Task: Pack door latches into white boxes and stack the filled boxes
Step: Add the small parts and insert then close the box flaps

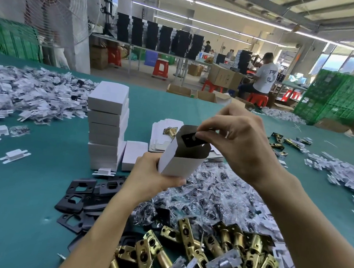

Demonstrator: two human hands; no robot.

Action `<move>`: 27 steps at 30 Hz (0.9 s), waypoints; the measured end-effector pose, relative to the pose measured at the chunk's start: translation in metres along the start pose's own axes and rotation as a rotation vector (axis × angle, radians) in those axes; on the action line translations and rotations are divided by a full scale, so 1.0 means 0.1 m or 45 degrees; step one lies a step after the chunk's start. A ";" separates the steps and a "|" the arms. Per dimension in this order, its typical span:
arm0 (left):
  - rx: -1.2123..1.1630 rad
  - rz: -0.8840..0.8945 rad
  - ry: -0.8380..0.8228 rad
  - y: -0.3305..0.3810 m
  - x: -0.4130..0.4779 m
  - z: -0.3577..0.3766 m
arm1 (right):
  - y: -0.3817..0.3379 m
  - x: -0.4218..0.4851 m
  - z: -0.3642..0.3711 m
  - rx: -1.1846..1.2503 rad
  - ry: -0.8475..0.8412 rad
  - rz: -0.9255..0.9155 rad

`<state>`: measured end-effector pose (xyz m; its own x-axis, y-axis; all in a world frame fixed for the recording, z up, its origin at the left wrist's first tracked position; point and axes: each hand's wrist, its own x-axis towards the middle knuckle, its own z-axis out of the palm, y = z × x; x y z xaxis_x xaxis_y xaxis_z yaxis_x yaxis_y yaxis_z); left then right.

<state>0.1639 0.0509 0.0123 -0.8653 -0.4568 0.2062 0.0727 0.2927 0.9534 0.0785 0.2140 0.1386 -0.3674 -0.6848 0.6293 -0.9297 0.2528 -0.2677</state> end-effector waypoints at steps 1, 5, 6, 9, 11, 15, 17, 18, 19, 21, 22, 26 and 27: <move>-0.006 0.023 -0.002 0.00 0.00 0.01 | -0.03 -0.01 0.00 -0.023 0.004 -0.060; -0.108 0.071 0.045 0.00 0.00 0.02 | -0.15 -0.04 0.01 -0.066 0.006 -0.182; -0.118 0.068 0.062 0.00 0.01 0.02 | -0.17 -0.04 0.03 -0.098 -0.012 -0.176; -0.132 0.056 0.086 -0.01 0.01 0.01 | -0.22 -0.05 0.07 -0.280 -0.071 -0.186; -0.127 0.053 0.098 -0.01 0.02 0.00 | -0.24 -0.05 0.08 -0.346 -0.094 -0.190; -0.094 0.048 0.104 -0.02 0.02 -0.02 | -0.24 0.01 0.10 -0.487 -0.256 -0.059; -0.082 0.041 0.094 -0.02 0.01 0.00 | -0.22 0.06 0.12 -0.552 -0.350 -0.030; -0.078 0.033 0.095 -0.02 0.01 0.00 | -0.21 0.08 0.13 -0.563 -0.395 -0.021; -0.073 0.024 0.099 -0.03 0.00 0.00 | -0.20 0.10 0.14 -0.574 -0.443 -0.013; -0.077 0.004 0.112 -0.04 0.01 0.00 | -0.14 0.12 0.16 -0.551 -0.472 -0.019; -0.092 -0.007 0.125 -0.05 0.01 -0.01 | -0.09 0.11 0.17 -0.473 -0.417 -0.020; -0.099 -0.051 0.221 -0.05 0.03 -0.02 | 0.16 -0.02 0.24 -0.068 0.179 0.046; -0.101 -0.075 0.253 -0.05 0.02 -0.02 | 0.27 -0.08 0.28 -0.066 0.278 0.084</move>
<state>0.1622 0.0469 0.0081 -0.7549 -0.6301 0.1819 0.0707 0.1976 0.9777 0.0568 0.2072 0.1058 -0.4185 -0.5032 0.7560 -0.9016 0.3304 -0.2791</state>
